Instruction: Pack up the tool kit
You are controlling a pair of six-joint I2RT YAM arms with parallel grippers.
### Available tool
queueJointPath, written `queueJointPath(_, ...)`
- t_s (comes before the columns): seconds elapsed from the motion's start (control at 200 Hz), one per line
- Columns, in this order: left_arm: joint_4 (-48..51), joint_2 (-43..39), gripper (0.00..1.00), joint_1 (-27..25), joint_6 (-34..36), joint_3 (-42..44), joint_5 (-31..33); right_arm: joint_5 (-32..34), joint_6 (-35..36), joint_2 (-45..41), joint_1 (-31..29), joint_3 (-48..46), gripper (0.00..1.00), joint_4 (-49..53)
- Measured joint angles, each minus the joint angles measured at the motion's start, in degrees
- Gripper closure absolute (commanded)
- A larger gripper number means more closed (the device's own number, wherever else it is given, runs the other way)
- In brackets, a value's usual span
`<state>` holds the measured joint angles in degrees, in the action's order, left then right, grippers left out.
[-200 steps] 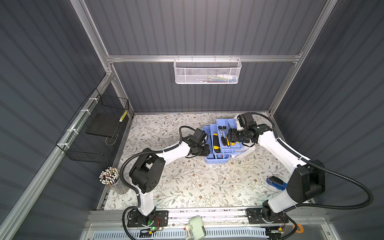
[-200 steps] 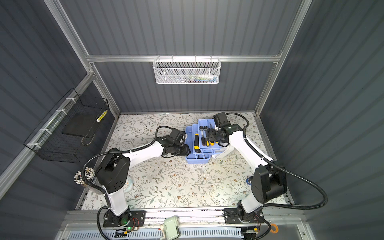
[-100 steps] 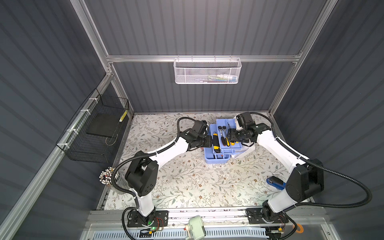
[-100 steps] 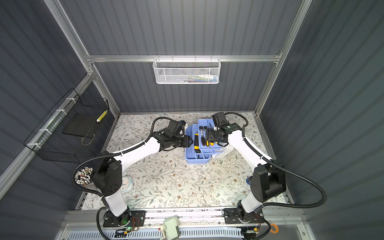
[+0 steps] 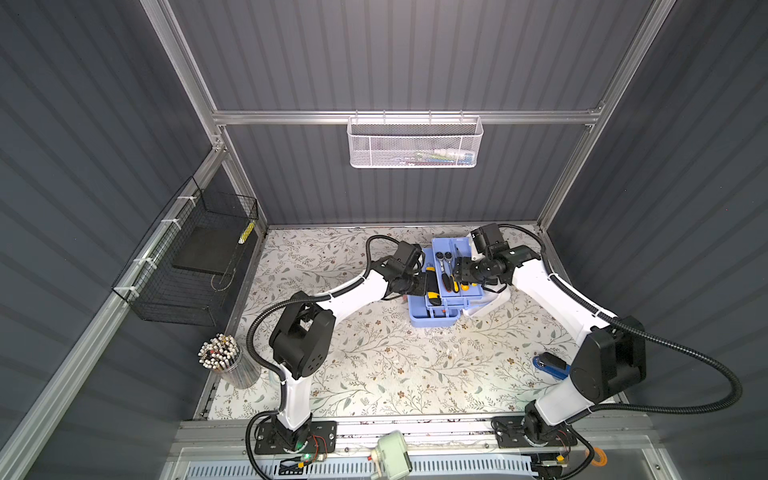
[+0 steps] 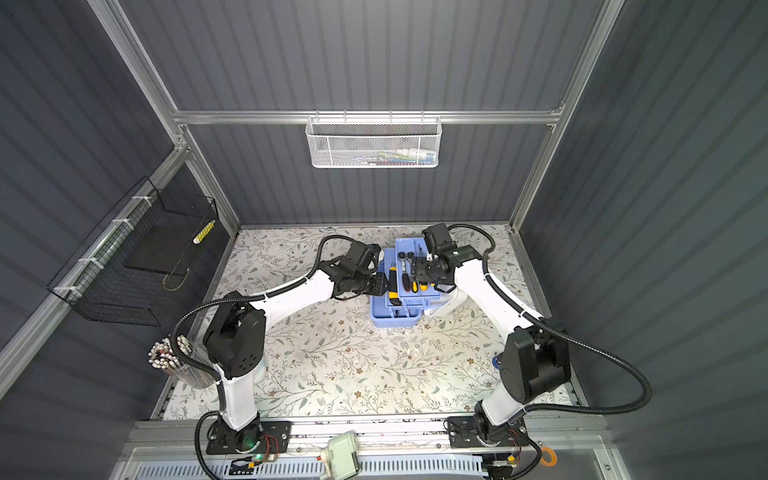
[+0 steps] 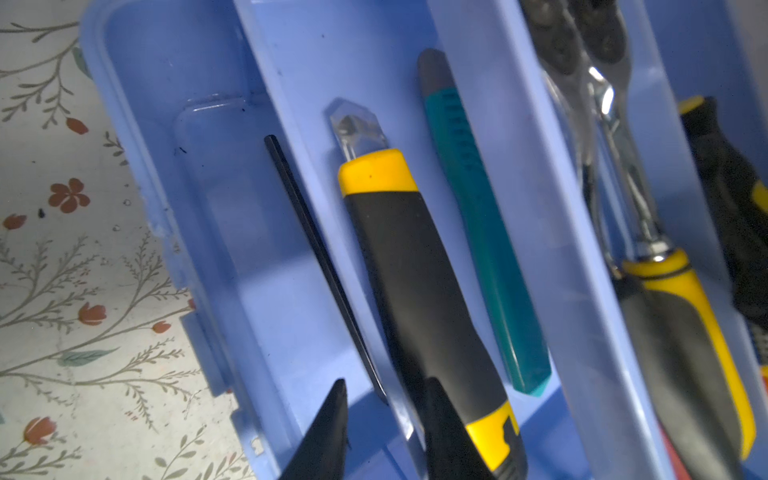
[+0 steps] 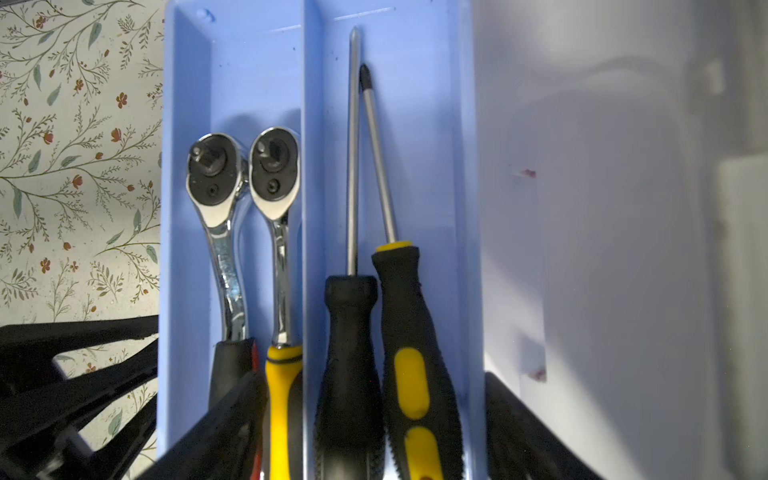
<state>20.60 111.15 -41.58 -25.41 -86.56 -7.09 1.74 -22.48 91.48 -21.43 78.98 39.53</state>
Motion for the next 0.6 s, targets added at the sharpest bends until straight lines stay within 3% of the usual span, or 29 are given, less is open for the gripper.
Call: queueJointPath(0.6, -0.50, 0.50, 0.74, 0.00, 0.87, -0.17, 0.48, 1.38, 0.20, 1.73, -1.14, 2.62, 0.17, 2.58)
